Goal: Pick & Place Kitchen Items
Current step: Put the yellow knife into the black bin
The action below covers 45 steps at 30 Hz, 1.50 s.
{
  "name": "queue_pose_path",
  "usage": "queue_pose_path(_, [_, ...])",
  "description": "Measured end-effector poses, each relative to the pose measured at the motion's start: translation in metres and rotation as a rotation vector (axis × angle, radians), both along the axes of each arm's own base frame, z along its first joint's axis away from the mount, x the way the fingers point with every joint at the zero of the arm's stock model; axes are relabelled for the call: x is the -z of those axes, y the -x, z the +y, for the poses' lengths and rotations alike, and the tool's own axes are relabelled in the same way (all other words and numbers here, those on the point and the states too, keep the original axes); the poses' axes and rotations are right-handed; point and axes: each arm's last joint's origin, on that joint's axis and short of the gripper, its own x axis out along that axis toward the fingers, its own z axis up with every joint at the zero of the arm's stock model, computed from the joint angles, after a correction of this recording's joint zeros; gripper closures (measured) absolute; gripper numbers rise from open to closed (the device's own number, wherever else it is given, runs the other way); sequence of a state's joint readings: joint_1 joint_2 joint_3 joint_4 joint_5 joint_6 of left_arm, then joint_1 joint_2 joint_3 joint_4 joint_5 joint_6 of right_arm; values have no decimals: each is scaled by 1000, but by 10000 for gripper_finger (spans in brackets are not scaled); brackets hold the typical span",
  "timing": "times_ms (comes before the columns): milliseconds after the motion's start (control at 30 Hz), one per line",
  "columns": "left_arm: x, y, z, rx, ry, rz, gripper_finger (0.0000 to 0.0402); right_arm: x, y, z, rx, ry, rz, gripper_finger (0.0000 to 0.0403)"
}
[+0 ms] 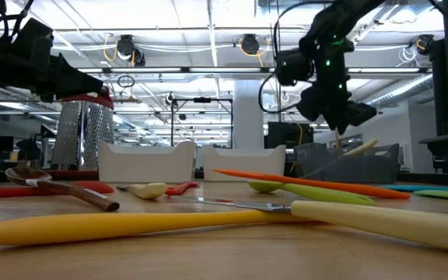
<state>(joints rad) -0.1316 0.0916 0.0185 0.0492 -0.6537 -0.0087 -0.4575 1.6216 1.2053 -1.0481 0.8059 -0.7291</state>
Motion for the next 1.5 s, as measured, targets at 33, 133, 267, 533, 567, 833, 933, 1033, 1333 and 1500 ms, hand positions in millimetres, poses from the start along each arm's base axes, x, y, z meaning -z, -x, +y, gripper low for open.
queue_pose_path(33, [0, 0, 0, 0, 0, 0, 295, -4, -1, 5, -11, 9, -19, 288])
queue_pose_path(133, [0, 0, 0, 0, 0, 0, 295, -15, -2, 22, -27, 0, -106, 292])
queue_pose_path(267, [0, 0, 0, 0, 0, 0, 295, -25, -3, 43, -7, -88, -273, 301])
queue_pose_path(533, [0, 0, 0, 0, 0, 0, 295, -35, -9, 77, 101, -186, -530, 359])
queue_pose_path(567, [0, 0, 0, 0, 0, 0, 295, -34, -10, 81, 105, -208, -547, 372])
queue_pose_path(833, [0, 0, 0, 0, 0, 0, 295, -33, -23, 115, 113, -486, -668, 400])
queue_pose_path(933, [0, 0, 0, 0, 0, 0, 295, -33, -25, 128, 125, -614, -681, 401])
queue_pose_path(1033, [0, 0, 0, 0, 0, 1, 295, -33, -25, 141, 133, -712, -673, 402])
queue_pose_path(1333, [0, 0, 0, 0, -1, 1, 295, -33, -24, 171, 176, -886, -648, 402])
queue_pose_path(1500, [0, 0, 0, 0, -6, 3, 295, -33, -22, 182, 205, -935, -633, 402])
